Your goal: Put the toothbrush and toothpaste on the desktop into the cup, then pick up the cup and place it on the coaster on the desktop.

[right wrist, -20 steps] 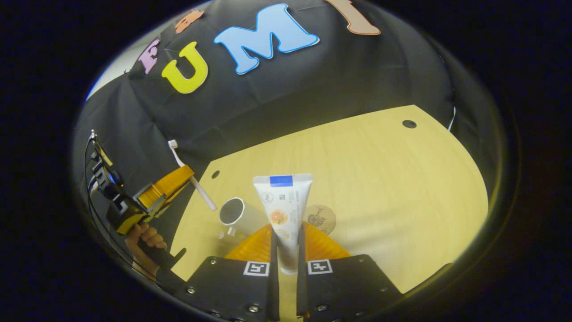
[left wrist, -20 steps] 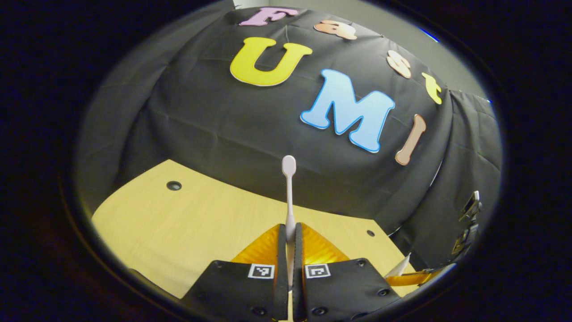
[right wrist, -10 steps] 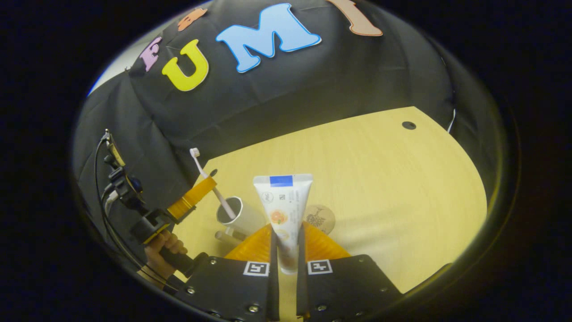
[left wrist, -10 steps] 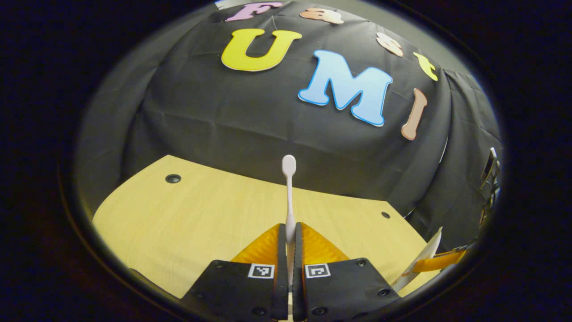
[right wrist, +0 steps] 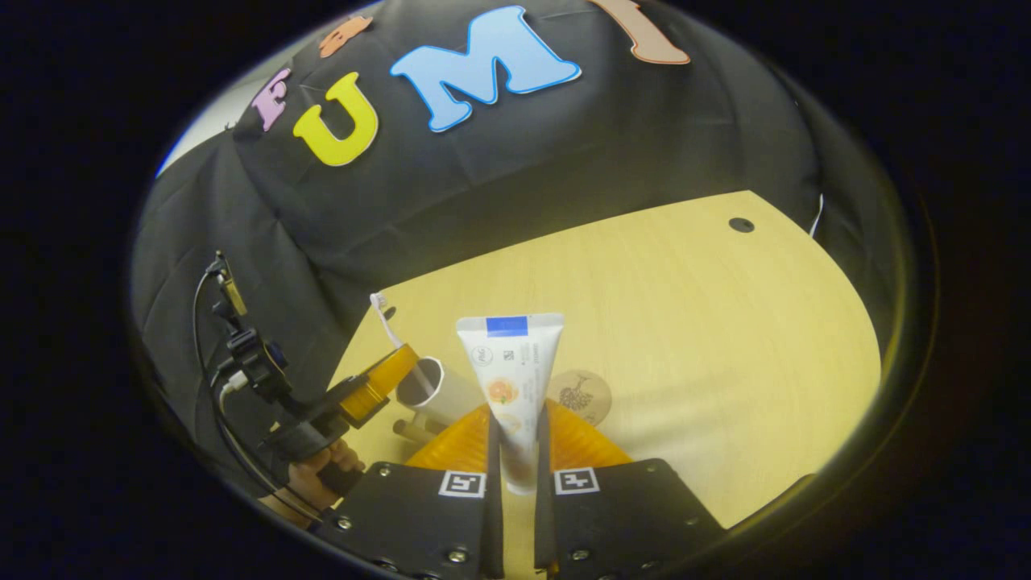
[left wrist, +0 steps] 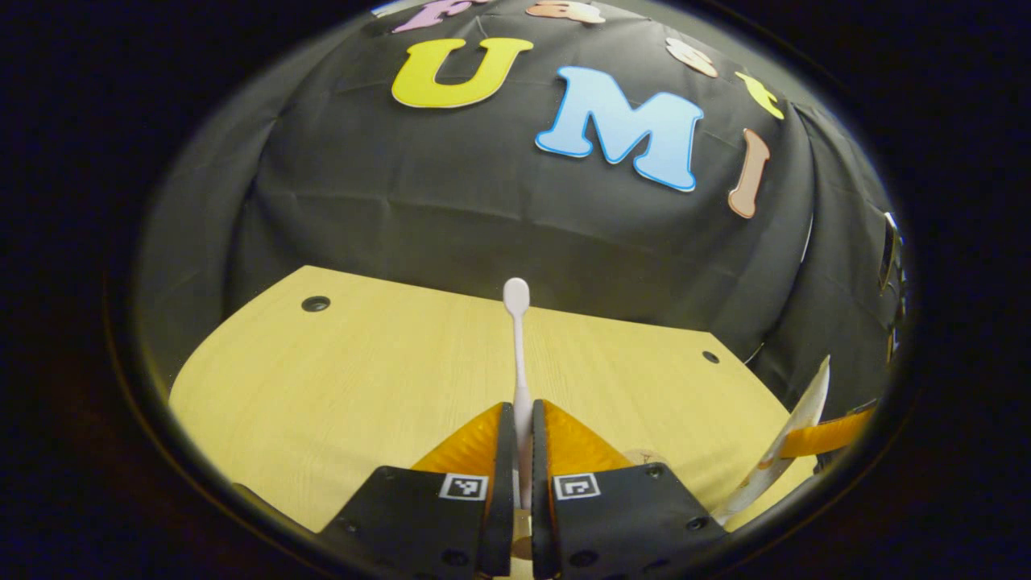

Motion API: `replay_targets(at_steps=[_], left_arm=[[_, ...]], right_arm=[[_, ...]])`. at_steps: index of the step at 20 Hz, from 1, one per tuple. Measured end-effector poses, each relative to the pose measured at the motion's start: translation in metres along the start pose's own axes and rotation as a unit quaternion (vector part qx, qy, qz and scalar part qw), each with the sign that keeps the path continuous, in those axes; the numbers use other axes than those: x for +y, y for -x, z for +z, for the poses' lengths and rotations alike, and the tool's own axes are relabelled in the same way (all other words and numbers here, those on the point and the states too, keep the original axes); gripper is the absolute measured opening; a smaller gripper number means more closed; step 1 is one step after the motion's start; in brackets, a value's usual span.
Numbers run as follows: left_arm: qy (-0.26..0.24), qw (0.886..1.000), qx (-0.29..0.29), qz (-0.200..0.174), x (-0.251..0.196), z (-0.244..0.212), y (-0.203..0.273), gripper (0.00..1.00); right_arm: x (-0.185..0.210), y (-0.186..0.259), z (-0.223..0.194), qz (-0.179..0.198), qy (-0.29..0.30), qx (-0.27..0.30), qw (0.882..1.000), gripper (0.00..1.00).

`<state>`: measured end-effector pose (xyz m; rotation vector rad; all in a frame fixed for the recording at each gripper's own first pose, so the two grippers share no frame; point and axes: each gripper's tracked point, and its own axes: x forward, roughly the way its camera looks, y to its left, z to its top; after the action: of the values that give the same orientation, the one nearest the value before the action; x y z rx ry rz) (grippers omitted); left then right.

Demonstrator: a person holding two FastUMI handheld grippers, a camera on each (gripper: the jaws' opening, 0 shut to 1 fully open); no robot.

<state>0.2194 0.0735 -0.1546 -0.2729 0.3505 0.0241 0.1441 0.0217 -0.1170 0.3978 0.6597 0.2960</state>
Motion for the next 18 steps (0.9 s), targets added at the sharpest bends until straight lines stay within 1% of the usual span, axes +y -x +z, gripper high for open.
replay_targets(at_steps=[1, 2, 3, 5, 6, 7, 8, 10, 11, 12, 13, 14, 15, 18], left_arm=[[0.003, 1.000, 0.006, 0.005, 0.003, -0.004, 0.000, 0.16], [0.008, 1.000, 0.012, 0.006, 0.005, -0.008, -0.001, 0.16], [0.014, 1.000, 0.017, 0.010, 0.007, -0.012, -0.001, 0.18], [0.022, 1.000, 0.019, 0.006, 0.008, -0.013, 0.001, 0.21], [0.021, 1.000, 0.020, 0.010, 0.009, -0.013, 0.003, 0.23], [0.020, 1.000, 0.022, 0.004, 0.008, -0.012, 0.003, 0.25], [0.019, 1.000, 0.023, 0.006, 0.009, -0.012, 0.005, 0.28], [0.020, 1.000, 0.023, -0.002, 0.007, -0.010, 0.012, 0.36], [0.018, 1.000, 0.021, -0.002, 0.007, -0.008, 0.016, 0.51], [0.015, 1.000, 0.021, -0.002, 0.008, -0.008, 0.021, 0.62], [0.016, 1.000, 0.022, -0.004, 0.008, -0.008, 0.026, 0.69], [0.017, 1.000, 0.021, 0.001, 0.013, -0.005, 0.031, 0.77], [0.019, 1.000, 0.022, 0.003, 0.016, -0.006, 0.036, 0.79], [0.030, 0.999, 0.029, 0.016, 0.031, -0.009, 0.052, 0.80]], right_arm=[[0.000, -0.001, 0.000, -0.001, 0.000, 0.000, 1.000, 0.16], [0.001, -0.001, 0.000, 0.000, -0.001, 0.000, 1.000, 0.16], [0.002, -0.001, 0.001, 0.000, -0.001, -0.001, 1.000, 0.16], [0.003, -0.001, 0.001, 0.001, -0.001, -0.002, 1.000, 0.16], [0.003, -0.001, 0.002, 0.000, 0.000, -0.002, 1.000, 0.16], [0.004, -0.001, 0.002, 0.000, 0.003, -0.003, 1.000, 0.16], [0.006, -0.001, 0.004, 0.001, 0.006, -0.005, 1.000, 0.16], [0.013, -0.002, 0.010, 0.004, 0.017, -0.009, 1.000, 0.17], [0.018, -0.002, 0.013, 0.007, 0.025, -0.013, 1.000, 0.16], [0.023, -0.004, 0.019, 0.011, 0.034, -0.017, 0.999, 0.16], [0.029, -0.006, 0.023, 0.015, 0.043, -0.022, 0.999, 0.20], [0.037, -0.008, 0.030, 0.021, 0.051, -0.027, 0.998, 0.17], [0.045, -0.010, 0.034, 0.028, 0.058, -0.032, 0.997, 0.16], [0.071, -0.021, 0.048, 0.052, 0.070, -0.046, 0.995, 0.16]])
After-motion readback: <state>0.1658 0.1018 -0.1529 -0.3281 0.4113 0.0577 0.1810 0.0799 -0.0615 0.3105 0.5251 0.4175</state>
